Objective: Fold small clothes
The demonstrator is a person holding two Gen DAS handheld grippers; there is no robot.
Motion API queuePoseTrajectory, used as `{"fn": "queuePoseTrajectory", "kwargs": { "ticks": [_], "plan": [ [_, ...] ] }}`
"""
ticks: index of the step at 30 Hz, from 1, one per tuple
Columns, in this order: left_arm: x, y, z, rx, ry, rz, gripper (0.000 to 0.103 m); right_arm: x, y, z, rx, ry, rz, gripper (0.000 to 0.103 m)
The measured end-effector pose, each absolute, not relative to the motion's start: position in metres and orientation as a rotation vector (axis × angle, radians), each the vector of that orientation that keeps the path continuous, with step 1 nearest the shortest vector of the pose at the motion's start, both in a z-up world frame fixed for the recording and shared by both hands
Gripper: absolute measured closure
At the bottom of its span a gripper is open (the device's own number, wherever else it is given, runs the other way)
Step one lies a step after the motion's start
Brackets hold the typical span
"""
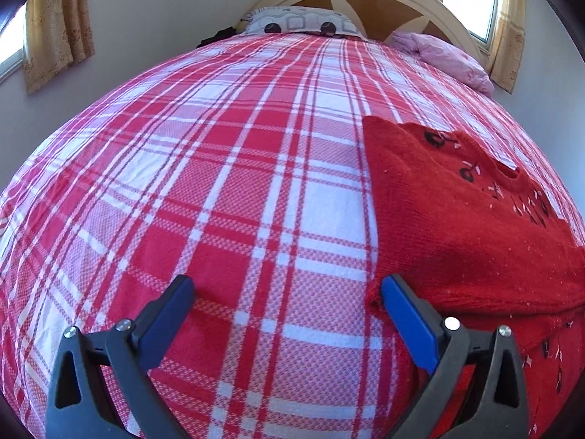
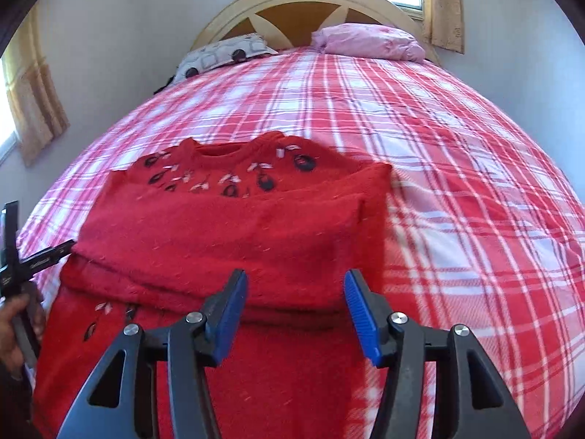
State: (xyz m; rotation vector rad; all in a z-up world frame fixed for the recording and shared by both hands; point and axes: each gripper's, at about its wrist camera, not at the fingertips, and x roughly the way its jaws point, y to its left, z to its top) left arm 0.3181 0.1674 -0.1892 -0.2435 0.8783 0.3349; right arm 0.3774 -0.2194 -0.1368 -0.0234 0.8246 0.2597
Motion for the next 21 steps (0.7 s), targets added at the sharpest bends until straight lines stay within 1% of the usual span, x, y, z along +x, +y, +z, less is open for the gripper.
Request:
{"fn": "queuePoseTrajectory", "kwargs": {
  "ticks": [4, 10, 14, 17, 21],
  "plan": [
    [0.321, 0.165, -0.191, -0.224, 0.889, 0.33, 0.0, 0.403, -0.222, -0.164, -0.031, 0.929, 0.224, 0.047],
    [0.32, 0.168, -0.19, -0.24, 0.88, 0.315, 0.0, 0.392, -0.228, -0.151, 0.01, 0.881, 0.216, 0.047],
    [0.314, 0.164, -0.187, -0.229, 0.873, 0.291, 0.0, 0.368, -0.223, -0.141, -0.028, 0.84, 0.245, 0.047],
    [0.313, 0.154, -0.188, -0.178, 0.896, 0.285, 0.0, 0.364, -0.215, -0.152, -0.087, 0.896, 0.238, 0.047],
    [0.302, 0.144, -0.189, -0.136, 0.936, 0.248, 0.0, 0.354, -0.218, -0.158, -0.085, 0.927, 0.236, 0.047]
  ]
}}
